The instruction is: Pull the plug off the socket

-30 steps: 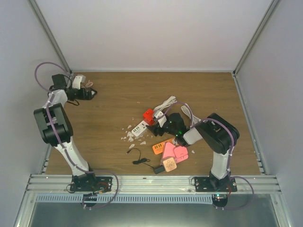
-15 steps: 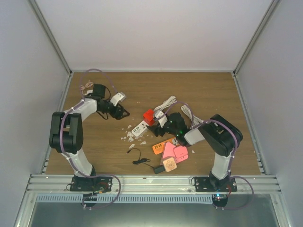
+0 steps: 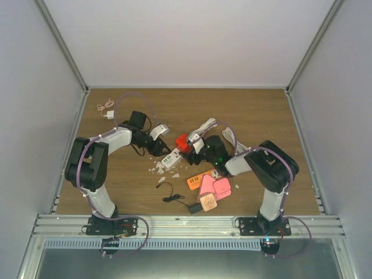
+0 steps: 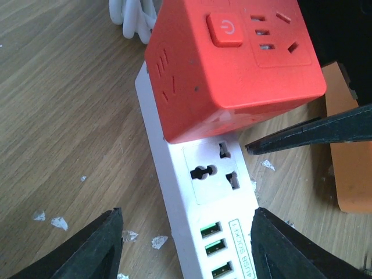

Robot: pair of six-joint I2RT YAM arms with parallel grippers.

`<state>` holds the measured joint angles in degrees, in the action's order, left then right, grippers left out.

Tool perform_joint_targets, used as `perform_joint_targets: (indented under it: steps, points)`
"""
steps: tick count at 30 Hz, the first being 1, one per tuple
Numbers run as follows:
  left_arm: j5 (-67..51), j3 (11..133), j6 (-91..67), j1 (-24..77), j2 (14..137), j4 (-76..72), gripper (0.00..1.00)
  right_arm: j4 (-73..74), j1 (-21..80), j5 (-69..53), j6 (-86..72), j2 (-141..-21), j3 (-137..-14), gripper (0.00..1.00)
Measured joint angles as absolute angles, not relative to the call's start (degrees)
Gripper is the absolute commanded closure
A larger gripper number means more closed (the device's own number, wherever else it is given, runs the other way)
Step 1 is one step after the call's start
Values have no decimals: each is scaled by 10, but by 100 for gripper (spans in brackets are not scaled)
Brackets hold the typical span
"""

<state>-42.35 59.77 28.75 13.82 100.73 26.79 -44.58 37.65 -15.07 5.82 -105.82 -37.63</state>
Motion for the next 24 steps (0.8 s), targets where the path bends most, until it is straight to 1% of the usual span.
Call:
perform_joint_targets:
  steps: [3,7,14,17,24]
  points:
    - [-425,598,273,142,1008,260,43,-445,376,-149,55,-1058,-382,22]
    - [-429,598,249,155,1017,245,43,-444,376,-146,53,-1058,-389,26]
    - [-421,598,228,175,1041,232,44,-441,377,-142,45,-1058,-391,39]
    - [-408,598,213,180,1049,226,46,-441,377,-141,42,-1058,-392,43]
    - [-389,598,190,187,1065,212,45,-439,377,-141,41,-1058,-392,51]
